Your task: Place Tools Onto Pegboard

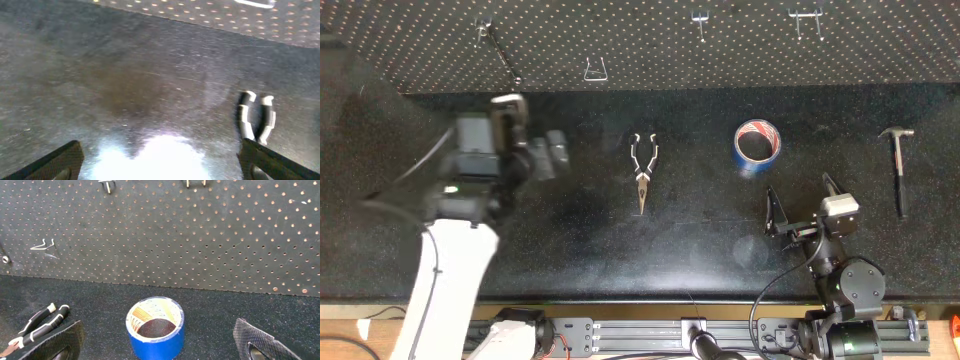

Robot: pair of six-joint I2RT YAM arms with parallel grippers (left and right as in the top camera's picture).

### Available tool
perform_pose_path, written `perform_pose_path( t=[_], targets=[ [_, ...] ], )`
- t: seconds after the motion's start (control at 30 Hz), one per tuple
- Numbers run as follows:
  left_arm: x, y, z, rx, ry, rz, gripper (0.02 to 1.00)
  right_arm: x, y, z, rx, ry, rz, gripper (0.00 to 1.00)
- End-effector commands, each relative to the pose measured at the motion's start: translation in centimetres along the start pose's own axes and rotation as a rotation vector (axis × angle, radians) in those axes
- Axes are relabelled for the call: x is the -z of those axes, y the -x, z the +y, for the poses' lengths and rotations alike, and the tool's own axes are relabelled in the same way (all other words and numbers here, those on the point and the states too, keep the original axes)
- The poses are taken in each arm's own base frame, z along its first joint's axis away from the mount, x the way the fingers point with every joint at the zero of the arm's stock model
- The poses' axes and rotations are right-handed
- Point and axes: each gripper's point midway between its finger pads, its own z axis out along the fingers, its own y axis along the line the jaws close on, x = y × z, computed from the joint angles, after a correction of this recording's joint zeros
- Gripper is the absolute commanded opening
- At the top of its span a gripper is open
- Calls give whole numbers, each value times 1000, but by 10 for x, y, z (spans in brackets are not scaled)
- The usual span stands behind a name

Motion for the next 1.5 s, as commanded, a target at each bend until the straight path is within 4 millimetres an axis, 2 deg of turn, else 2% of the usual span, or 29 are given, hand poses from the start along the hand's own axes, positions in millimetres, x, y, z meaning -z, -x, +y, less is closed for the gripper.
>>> perform_pose_path(
  t=[0.03,0.07,0.1,0.17,0.2,0.27,0.43,0.53,0.63,0.8,1.07,1.23,1.4,1.5],
  targets=[
    [-30,-49,-99,-52,10,182,998,0,-1,1,-14,5,0,976],
    [-46,-52,-129,-102,-1,250,998,0,-1,1,-14,5,0,976],
    [-63,-45,-156,-129,-33,281,998,0,-1,1,-14,5,0,976],
    [-85,-47,-180,-139,-68,351,998,0,-1,1,-14,5,0,976],
    [-98,-56,-180,-133,-64,399,996,0,-1,1,-14,5,0,976],
    [-110,-62,-172,-128,-33,427,998,0,-1,1,-14,5,0,976],
    [-128,-62,-154,-141,65,409,996,0,-1,1,-14,5,0,976],
    [-143,-74,-149,-144,89,447,996,0,-1,1,-14,5,0,976],
    [-147,-70,-151,-139,82,428,1000,0,-1,1,-14,5,0,976],
    [-154,-58,-141,-92,77,412,998,0,-1,1,-14,5,0,976],
    [-159,-73,-151,-135,45,460,996,0,-1,1,-14,5,0,976],
    [-161,-83,-147,-148,60,498,998,0,-1,1,-14,5,0,976],
    [-161,-84,-146,-149,63,503,998,0,-1,1,-14,5,0,976],
    [-161,-86,-147,-146,53,509,641,0,-1,1,-14,5,0,976]
  ],
)
